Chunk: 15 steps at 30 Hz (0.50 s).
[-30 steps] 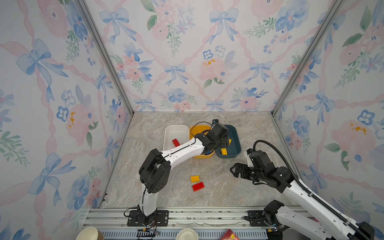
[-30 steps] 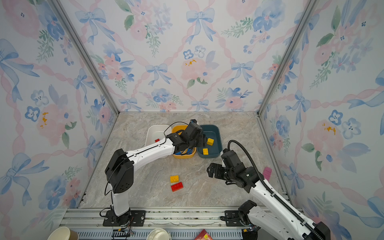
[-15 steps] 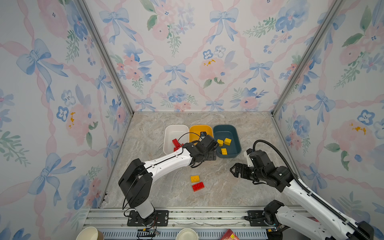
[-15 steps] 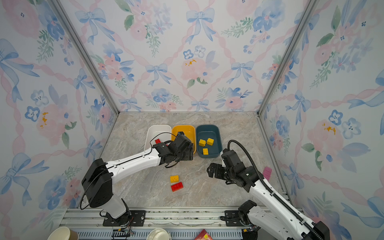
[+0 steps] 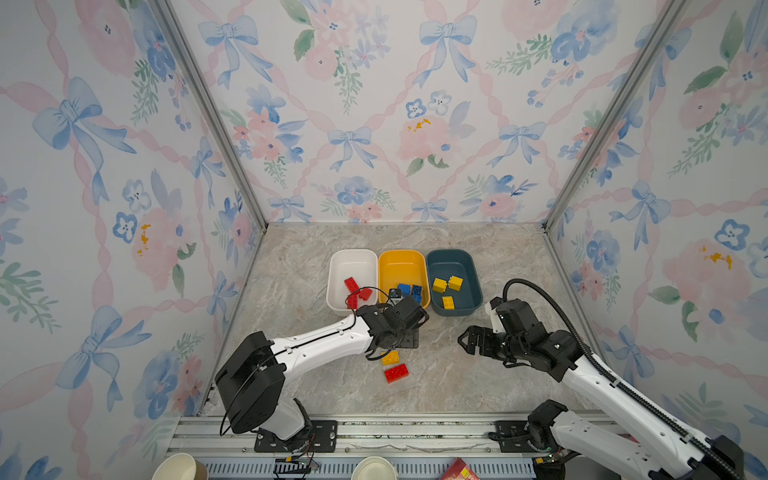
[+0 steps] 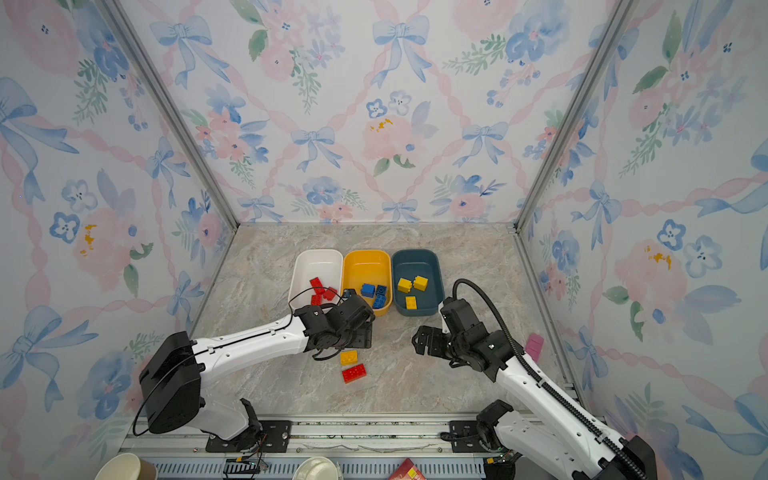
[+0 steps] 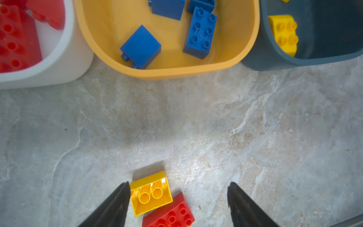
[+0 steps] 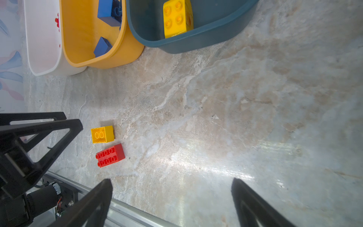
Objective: Sort the legos into containers by color
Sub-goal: 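Move the left gripper back to the yellow brick beside the red brick, then lower the left gripper onto the yellow 2x3 brick and grasp it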
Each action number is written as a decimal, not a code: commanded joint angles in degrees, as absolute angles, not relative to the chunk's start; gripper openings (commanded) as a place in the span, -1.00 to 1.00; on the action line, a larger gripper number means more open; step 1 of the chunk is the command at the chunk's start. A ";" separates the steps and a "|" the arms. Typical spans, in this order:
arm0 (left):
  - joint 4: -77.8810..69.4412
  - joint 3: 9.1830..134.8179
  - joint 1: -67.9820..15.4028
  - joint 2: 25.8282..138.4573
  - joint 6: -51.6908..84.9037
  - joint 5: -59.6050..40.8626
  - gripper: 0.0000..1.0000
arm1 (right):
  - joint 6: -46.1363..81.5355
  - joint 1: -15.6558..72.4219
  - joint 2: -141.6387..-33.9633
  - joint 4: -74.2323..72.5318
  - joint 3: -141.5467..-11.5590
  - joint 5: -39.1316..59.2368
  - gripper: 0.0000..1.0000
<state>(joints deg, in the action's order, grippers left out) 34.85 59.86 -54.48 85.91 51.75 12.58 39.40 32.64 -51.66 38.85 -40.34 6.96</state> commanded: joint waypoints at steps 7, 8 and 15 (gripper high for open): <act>37.69 56.14 -55.59 85.15 53.57 11.33 0.66 | 38.37 32.61 -50.83 38.72 -39.48 7.38 0.94; 37.63 55.83 -55.75 85.43 53.83 11.32 0.66 | 38.52 32.70 -50.89 38.59 -39.41 7.38 0.94; 37.51 54.56 -56.01 86.95 54.76 11.37 0.68 | 38.70 32.85 -50.54 38.36 -38.80 7.39 0.94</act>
